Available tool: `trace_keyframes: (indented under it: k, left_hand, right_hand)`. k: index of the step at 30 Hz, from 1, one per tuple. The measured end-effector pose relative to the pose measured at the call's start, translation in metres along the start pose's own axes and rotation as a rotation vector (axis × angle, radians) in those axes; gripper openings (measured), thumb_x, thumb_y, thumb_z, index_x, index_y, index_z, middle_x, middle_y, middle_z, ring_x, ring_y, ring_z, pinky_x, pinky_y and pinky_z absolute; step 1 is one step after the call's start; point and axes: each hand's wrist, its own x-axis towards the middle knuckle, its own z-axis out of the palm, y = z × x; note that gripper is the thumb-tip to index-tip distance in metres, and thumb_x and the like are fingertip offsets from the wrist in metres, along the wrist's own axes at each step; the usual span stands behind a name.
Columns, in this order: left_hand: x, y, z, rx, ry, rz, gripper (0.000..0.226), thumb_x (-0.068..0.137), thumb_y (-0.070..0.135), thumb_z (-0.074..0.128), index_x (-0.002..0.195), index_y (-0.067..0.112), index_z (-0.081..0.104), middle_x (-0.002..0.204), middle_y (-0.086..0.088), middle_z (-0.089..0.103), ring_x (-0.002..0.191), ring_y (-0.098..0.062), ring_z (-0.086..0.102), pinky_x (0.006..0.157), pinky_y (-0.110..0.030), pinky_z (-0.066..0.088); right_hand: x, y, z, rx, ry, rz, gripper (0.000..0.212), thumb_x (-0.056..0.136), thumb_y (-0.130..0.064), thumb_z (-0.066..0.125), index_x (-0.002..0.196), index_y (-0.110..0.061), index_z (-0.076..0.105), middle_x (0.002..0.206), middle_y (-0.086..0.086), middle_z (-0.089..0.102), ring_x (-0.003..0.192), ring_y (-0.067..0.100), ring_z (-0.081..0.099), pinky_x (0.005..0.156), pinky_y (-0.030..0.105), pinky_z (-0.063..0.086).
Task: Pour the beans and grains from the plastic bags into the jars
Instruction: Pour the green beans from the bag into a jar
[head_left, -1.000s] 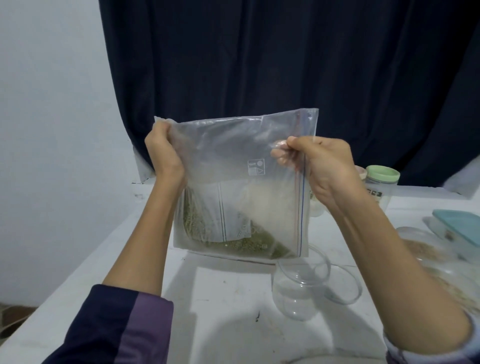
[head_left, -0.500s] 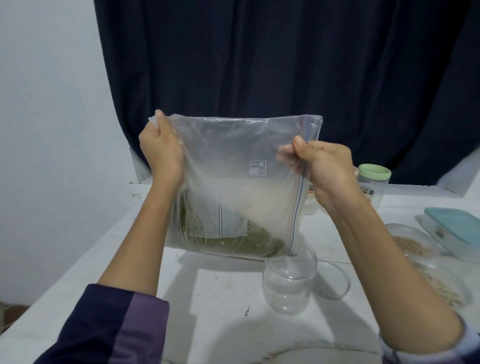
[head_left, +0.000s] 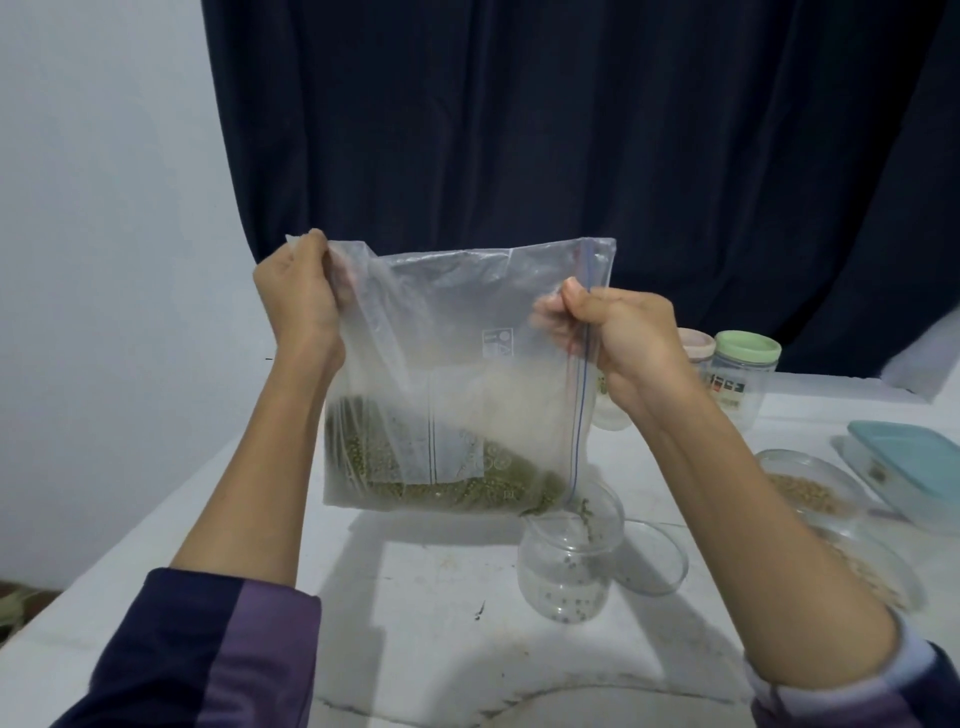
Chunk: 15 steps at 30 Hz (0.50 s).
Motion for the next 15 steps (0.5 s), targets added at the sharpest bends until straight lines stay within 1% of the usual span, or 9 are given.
trace_keyframes:
  k: [3,5,7,8,9,11,13,15]
  left_hand:
    - [-0.002,0.001,0.002,0.006,-0.038,0.04,0.068,0.092,0.005,0.048,0.029,0.023,0.031,0.034,0.015,0.029,0.036,-0.003,0.029,0.043,-0.014,0.026]
    - [-0.003,0.0,0.003,0.018,-0.047,0.061,0.071,0.093,0.006,0.048,0.025,0.022,0.033,0.032,0.015,0.031,0.034,-0.003,0.031,0.042,-0.013,0.027]
    - [0.001,-0.001,0.001,0.048,-0.034,0.072,0.067,0.093,0.01,0.051,0.03,0.023,0.034,0.034,0.015,0.033,0.036,-0.002,0.033,0.043,-0.014,0.029]
    - [0.004,-0.001,-0.001,0.075,-0.045,0.073,0.06,0.092,0.013,0.054,0.036,0.024,0.035,0.038,0.014,0.036,0.039,-0.002,0.035,0.045,-0.015,0.031]
    - [0.007,-0.001,-0.003,0.097,-0.059,0.065,0.053,0.091,0.017,0.058,0.043,0.021,0.037,0.043,0.011,0.039,0.044,-0.003,0.038,0.048,-0.018,0.033]
    - [0.013,-0.001,-0.009,0.108,-0.066,0.02,0.044,0.087,0.02,0.065,0.05,0.018,0.039,0.054,0.003,0.043,0.053,-0.009,0.043,0.053,-0.024,0.037]
    - [0.014,-0.001,-0.016,0.068,-0.083,-0.032,0.04,0.084,0.019,0.069,0.051,0.017,0.047,0.057,0.001,0.048,0.057,-0.012,0.05,0.059,-0.025,0.045]
    - [0.014,-0.001,-0.022,0.023,-0.123,-0.067,0.04,0.084,0.017,0.072,0.047,0.017,0.056,0.054,0.001,0.056,0.056,-0.013,0.056,0.062,-0.024,0.05]
  right_hand:
    - [0.002,0.0,-0.001,0.008,-0.005,0.008,0.015,0.091,-0.01,0.064,0.078,-0.003,0.068,0.071,0.004,0.072,0.072,0.018,0.071,0.064,0.023,0.056]
    - [0.004,0.0,-0.003,0.012,-0.014,0.011,0.015,0.091,-0.011,0.064,0.079,-0.003,0.068,0.071,0.004,0.072,0.075,0.02,0.071,0.066,0.025,0.057]
    - [0.006,0.0,-0.003,0.011,-0.023,0.016,0.015,0.091,-0.011,0.064,0.078,-0.003,0.068,0.072,0.005,0.072,0.078,0.022,0.072,0.068,0.027,0.056]
    - [0.006,0.0,-0.003,0.015,-0.027,0.02,0.015,0.09,-0.011,0.064,0.078,-0.002,0.068,0.073,0.006,0.073,0.078,0.023,0.072,0.069,0.028,0.057]
    - [0.007,-0.001,-0.003,0.02,-0.029,0.024,0.015,0.09,-0.01,0.065,0.078,-0.002,0.068,0.073,0.006,0.073,0.079,0.023,0.072,0.071,0.028,0.057]
    - [0.008,-0.001,-0.002,0.026,-0.033,0.031,0.014,0.09,-0.01,0.065,0.079,-0.002,0.068,0.073,0.006,0.073,0.079,0.023,0.072,0.075,0.03,0.058]
    - [0.007,-0.002,-0.001,0.032,-0.039,0.041,0.014,0.09,-0.01,0.065,0.08,-0.001,0.068,0.072,0.006,0.072,0.078,0.023,0.071,0.076,0.029,0.059]
    - [0.007,-0.002,0.0,0.034,-0.042,0.048,0.013,0.09,-0.01,0.065,0.081,0.0,0.067,0.072,0.006,0.072,0.078,0.023,0.071,0.075,0.028,0.059]
